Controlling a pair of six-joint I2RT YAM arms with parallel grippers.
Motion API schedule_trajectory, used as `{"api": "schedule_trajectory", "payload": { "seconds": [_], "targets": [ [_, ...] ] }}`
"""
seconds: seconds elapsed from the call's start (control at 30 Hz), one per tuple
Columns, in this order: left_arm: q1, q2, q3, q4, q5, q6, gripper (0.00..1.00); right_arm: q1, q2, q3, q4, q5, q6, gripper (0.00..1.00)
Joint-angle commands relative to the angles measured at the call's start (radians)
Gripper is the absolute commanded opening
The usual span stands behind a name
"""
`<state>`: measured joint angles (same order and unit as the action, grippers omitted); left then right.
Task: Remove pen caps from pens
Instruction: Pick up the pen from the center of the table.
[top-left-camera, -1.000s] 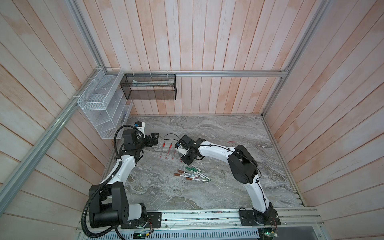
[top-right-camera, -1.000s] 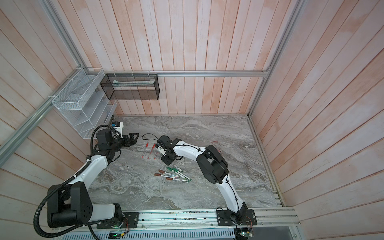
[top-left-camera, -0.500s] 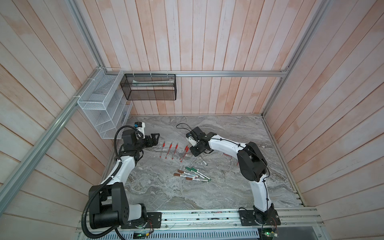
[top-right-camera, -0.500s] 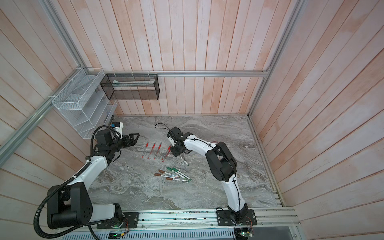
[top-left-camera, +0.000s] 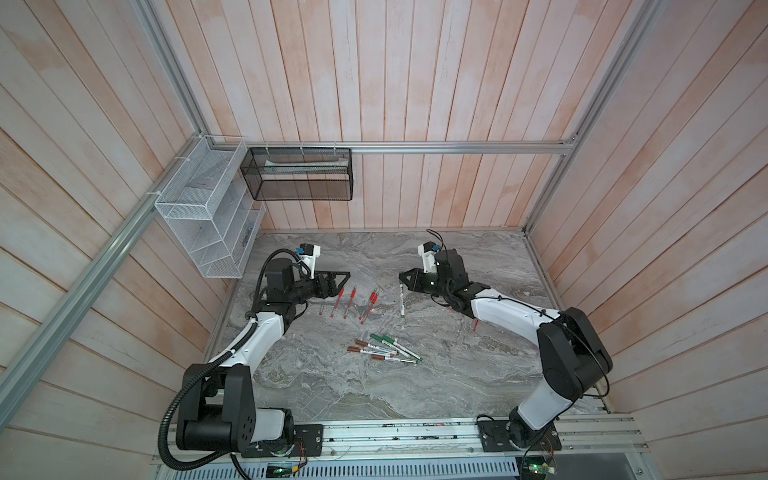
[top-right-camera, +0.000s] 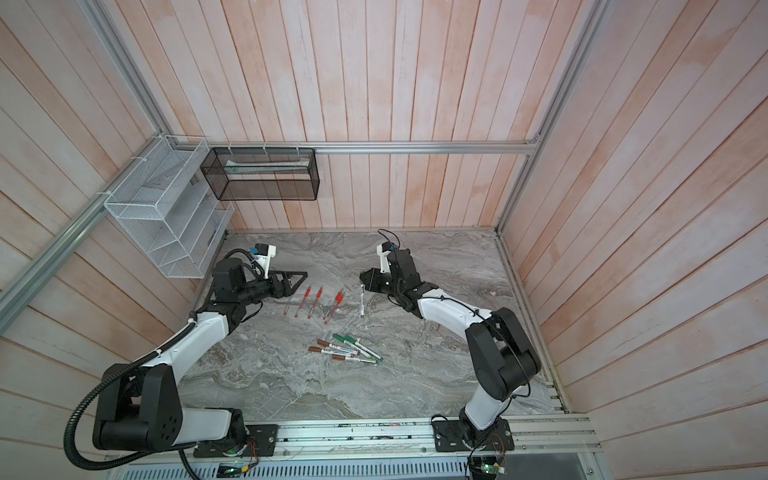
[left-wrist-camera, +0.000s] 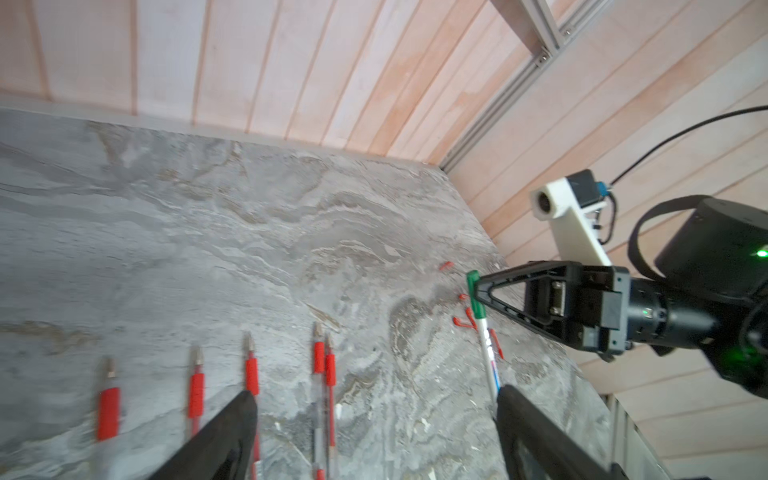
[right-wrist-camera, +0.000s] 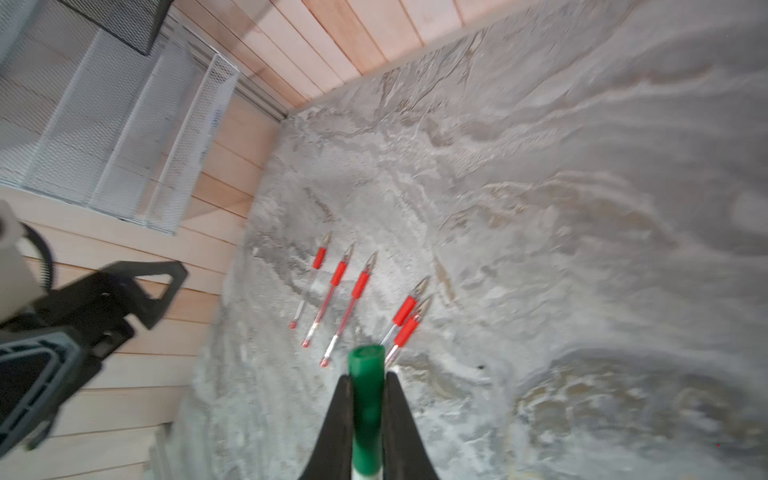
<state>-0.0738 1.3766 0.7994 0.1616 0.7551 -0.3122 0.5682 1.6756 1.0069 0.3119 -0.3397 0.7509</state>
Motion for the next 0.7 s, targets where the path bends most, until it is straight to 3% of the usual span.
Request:
{"api": "schedule_trajectory", "payload": {
  "seconds": [0.0,0.17,0.4,0.67],
  "targets": [
    [-0.055,0.030,-0.010,0.054,0.074,-0.038,0.91,0.022,0.019,-0.084,0.431,-0.076,0.269,0.02],
    [-0.151,0.057,-0.020,0.087,0.157,-0.054,0.90,0.043,0.044,-0.135,0.574,-0.050,0.358,0.02],
    [-0.224,0.093,-0.011,0.100,0.159,-0.080,0.87,0.067,0.042,-0.155,0.637,-0.032,0.378,0.02],
    [-0.244,0.101,0.016,0.089,0.146,-0.110,0.71,0.098,0.062,-0.145,0.673,-0.029,0.390,0.01]
  ]
}}
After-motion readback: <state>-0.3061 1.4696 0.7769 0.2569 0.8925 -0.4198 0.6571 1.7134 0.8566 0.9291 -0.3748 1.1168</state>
